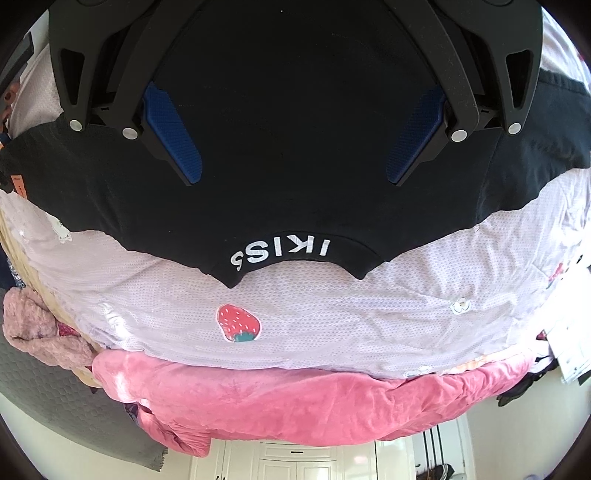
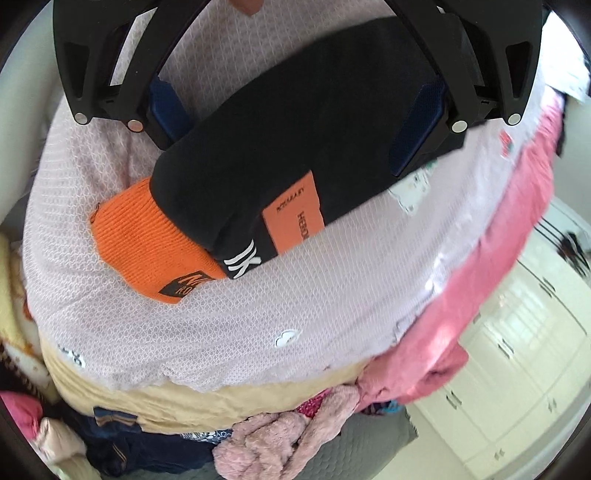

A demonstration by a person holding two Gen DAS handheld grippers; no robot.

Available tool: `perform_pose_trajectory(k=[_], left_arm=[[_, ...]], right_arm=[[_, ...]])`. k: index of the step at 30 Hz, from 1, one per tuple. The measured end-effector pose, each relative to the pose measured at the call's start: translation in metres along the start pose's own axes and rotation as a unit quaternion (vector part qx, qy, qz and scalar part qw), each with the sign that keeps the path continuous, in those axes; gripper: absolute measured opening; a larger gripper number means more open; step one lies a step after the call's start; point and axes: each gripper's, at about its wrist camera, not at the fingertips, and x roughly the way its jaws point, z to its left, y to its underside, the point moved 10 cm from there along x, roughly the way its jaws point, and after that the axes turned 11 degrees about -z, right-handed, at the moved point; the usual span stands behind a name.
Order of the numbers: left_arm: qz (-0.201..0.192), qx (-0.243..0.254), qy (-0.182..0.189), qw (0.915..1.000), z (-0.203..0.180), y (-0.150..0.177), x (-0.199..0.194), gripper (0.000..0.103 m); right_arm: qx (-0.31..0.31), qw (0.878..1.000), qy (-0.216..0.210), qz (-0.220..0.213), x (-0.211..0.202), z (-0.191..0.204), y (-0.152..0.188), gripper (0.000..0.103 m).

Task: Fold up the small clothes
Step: 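Close the right gripper on the black-and-orange sock, then lift the sock with the right gripper and carry it over the sweatshirt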

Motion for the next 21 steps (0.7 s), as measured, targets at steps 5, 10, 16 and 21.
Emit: perform_pose_trajectory(k=[5, 10, 16, 21], left_arm=[[-0.003, -0.001, 0.002, 1.0, 0.003, -0.001, -0.001, 0.094], [-0.001, -0.012, 0.004, 0.9999, 0.01, -0.001, -0.004, 0.094], [-0.005, -0.018, 0.003, 0.9998, 0.02, -0.002, -0.01, 0.094], [-0.007, -0.032, 0.002, 0.9995, 0.034, -0.005, -0.016, 0.094]], right_arm=[[0.025, 1.0, -0.011, -0.006, 0.003, -0.007, -0.007, 0.037], [0.0, 0.998, -0.065, -0.023, -0.008, 0.018, -0.012, 0.012], [-0.072, 0.986, -0.142, -0.045, -0.04, 0.09, -0.003, 0.011], [-0.131, 0.969, -0.205, -0.038, -0.067, 0.162, 0.024, 0.011]])
